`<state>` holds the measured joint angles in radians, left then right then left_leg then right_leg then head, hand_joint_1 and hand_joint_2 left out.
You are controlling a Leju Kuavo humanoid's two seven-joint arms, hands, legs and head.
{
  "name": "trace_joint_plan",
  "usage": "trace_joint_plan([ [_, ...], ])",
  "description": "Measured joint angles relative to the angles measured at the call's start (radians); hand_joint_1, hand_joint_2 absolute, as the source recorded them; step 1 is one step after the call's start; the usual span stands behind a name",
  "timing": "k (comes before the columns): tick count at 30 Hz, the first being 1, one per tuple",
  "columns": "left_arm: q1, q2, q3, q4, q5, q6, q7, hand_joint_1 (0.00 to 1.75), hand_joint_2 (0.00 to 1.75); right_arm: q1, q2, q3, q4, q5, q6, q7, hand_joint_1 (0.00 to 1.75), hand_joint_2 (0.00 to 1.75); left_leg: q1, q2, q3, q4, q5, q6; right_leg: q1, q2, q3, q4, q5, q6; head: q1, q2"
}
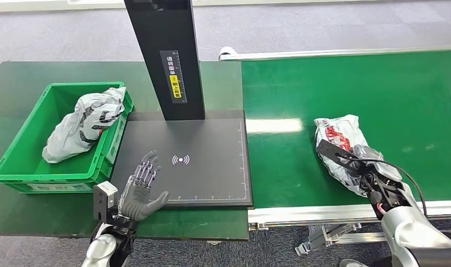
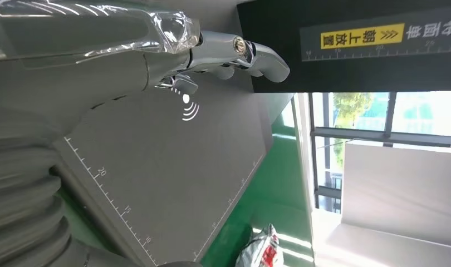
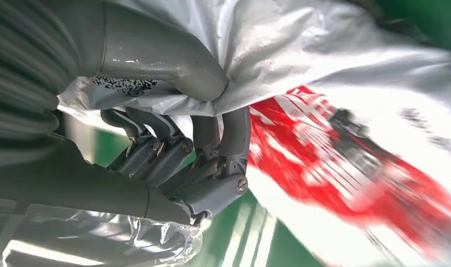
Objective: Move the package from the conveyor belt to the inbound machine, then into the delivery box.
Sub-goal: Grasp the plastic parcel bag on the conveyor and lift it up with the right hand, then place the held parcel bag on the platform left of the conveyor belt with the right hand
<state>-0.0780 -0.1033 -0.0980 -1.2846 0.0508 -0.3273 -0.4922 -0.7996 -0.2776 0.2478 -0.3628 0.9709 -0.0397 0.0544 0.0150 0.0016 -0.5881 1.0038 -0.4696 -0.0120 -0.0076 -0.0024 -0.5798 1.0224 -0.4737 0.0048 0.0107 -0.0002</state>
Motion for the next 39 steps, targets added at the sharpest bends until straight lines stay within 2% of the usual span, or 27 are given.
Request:
trace_joint_plan([
  [4, 0.036, 0.0, 0.014, -0.058, -0.007, 0.062, -0.02, 0.0, 1.75, 0.016, 0.025, -0.064, -0.081, -0.126, -0.161, -0.258, 1.75, 1.75, 0.0, 0.0, 0.0, 0.0, 0.0, 0.0, 0.0, 0.0, -0.001, 0.0, 0.0, 0.0, 0.0, 0.0],
  [10, 0.074, -0.022, 0.044, -0.16, -0.052, 0.315, -0.132, 0.0, 1.75, 0.087, 0.066, -0.158, -0.272, -0.277, -0.342, -0.522, 1.75, 1.75, 0.0, -0.001, -0.001, 0.0, 0.0, 0.0, 0.0, -0.001, -0.001, 0.0, -0.001, 0.0, 0.0, 0.0],
  [14, 0.084, -0.046, 0.06, -0.251, -0.046, 0.505, -0.201, 0.0, 1.75, 0.158, 0.1, -0.173, -0.434, -0.32, -0.511, -0.636, 1.75, 1.75, 0.0, -0.001, -0.001, 0.0, 0.0, 0.0, 0.0, -0.001, -0.001, 0.0, -0.001, 0.0, 0.0, 0.0],
  [17, 0.088, -0.057, 0.062, -0.324, -0.041, 0.584, -0.206, 0.0, 1.75, 0.222, 0.131, -0.17, -0.565, -0.301, -0.61, -0.693, 1.75, 1.75, 0.0, -0.001, -0.001, 0.0, 0.0, 0.0, 0.0, -0.001, -0.001, 0.0, -0.001, 0.0, 0.0, 0.0],
  [19, 0.089, -0.065, 0.064, -0.367, -0.027, 0.614, -0.207, 0.0, 1.75, 0.261, 0.155, -0.168, -0.649, -0.234, -0.643, -0.727, 1.75, 1.75, 0.0, 0.0, -0.001, 0.0, 0.0, 0.0, 0.001, -0.001, -0.001, 0.0, -0.001, 0.0, 0.0, 0.0],
  [24, 0.088, -0.083, 0.078, -0.45, -0.027, 0.681, -0.207, 0.0, 1.75, 0.324, 0.213, -0.141, -0.811, 0.04, -0.651, -0.748, 1.75, 1.75, 0.001, 0.0, 0.0, -0.001, 0.0, 0.0, 0.001, 0.0, -0.001, 0.0, -0.001, 0.0, 0.0, 0.0],
  [27, 0.08, -0.087, 0.082, -0.465, -0.023, 0.687, -0.207, 0.0, 1.75, 0.326, 0.243, -0.086, -0.84, 0.248, -0.652, -0.745, 1.75, 1.75, 0.001, 0.001, 0.0, -0.001, 0.0, 0.0, 0.001, 0.0, 0.0, 0.0, -0.001, 0.0, 0.0, 0.0],
  [30, 0.065, -0.088, 0.083, -0.465, -0.017, 0.677, -0.207, 0.0, 1.75, 0.313, 0.269, -0.011, -0.831, 0.38, -0.652, -0.72, 1.75, 1.75, 0.001, 0.0, 0.0, -0.001, 0.0, 0.0, 0.001, 0.0, 0.0, 0.0, -0.001, 0.0, 0.0, 0.0],
  [35, 0.044, -0.092, 0.084, -0.462, -0.012, 0.657, -0.207, 0.0, 1.75, 0.251, 0.306, 0.164, -0.685, 0.481, -0.652, -0.627, 1.75, 1.75, 0.001, 0.002, 0.001, -0.001, 0.0, 0.0, 0.001, 0.0, 0.0, 0.0, -0.001, 0.0, 0.0, 0.0],
  [39, 0.04, -0.094, 0.083, -0.456, -0.008, 0.642, -0.207, 0.0, 1.75, 0.197, 0.337, 0.307, -0.503, 0.495, -0.627, -0.551, 1.75, 1.75, 0.001, 0.001, 0.001, -0.001, 0.0, 0.0, 0.001, 0.0, 0.0, 0.0, -0.001, 0.0, 0.0, 0.0],
])
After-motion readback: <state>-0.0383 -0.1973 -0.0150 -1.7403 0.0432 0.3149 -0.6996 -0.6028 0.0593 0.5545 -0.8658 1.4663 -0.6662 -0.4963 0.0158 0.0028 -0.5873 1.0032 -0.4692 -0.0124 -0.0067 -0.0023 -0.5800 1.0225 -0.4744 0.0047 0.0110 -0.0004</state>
